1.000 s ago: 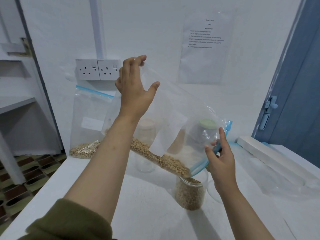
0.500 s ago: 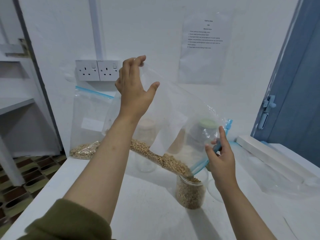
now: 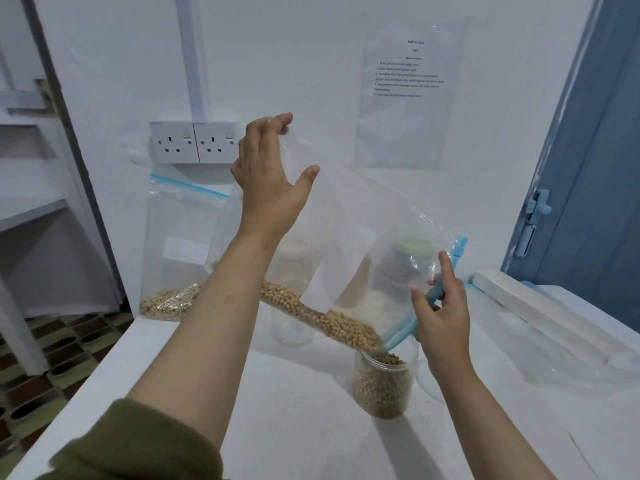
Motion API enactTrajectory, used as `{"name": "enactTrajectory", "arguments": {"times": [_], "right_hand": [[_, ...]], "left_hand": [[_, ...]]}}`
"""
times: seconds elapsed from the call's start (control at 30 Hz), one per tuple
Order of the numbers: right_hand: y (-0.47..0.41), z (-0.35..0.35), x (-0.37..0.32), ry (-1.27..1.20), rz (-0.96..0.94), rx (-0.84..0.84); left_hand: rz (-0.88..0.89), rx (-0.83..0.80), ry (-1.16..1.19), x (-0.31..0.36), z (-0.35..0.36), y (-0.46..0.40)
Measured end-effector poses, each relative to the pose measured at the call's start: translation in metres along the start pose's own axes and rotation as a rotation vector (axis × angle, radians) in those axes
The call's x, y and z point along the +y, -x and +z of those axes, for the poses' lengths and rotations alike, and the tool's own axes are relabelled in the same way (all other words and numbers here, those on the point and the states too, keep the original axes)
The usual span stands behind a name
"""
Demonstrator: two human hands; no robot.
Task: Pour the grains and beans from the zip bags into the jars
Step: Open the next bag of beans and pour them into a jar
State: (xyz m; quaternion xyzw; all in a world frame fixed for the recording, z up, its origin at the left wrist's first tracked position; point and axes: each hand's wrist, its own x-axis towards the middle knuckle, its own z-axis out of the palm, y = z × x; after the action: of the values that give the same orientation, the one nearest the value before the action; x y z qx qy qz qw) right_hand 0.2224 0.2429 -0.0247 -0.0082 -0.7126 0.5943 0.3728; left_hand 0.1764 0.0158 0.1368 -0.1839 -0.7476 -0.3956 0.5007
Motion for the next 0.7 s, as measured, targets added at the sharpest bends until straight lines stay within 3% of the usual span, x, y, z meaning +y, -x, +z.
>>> {"name": "enactTrajectory", "arguments": {"times": [0.27, 0.43, 0.7], "right_hand": [[0.005, 0.003, -0.001, 0.052, -0.096, 0.117], [0.004, 0.001, 0.003, 0.259, -0.216, 0.180], [-0.008, 0.008, -0.004, 0.413, -0.474, 0.043]], "left_hand": [[0.020, -0.003, 0.018, 0.001, 0.003, 0.000], [0.031, -0.001, 0.020, 0.000, 0.005, 0.001], [0.045, 0.002, 0.018, -0.001, 0.010, 0.001]]}}
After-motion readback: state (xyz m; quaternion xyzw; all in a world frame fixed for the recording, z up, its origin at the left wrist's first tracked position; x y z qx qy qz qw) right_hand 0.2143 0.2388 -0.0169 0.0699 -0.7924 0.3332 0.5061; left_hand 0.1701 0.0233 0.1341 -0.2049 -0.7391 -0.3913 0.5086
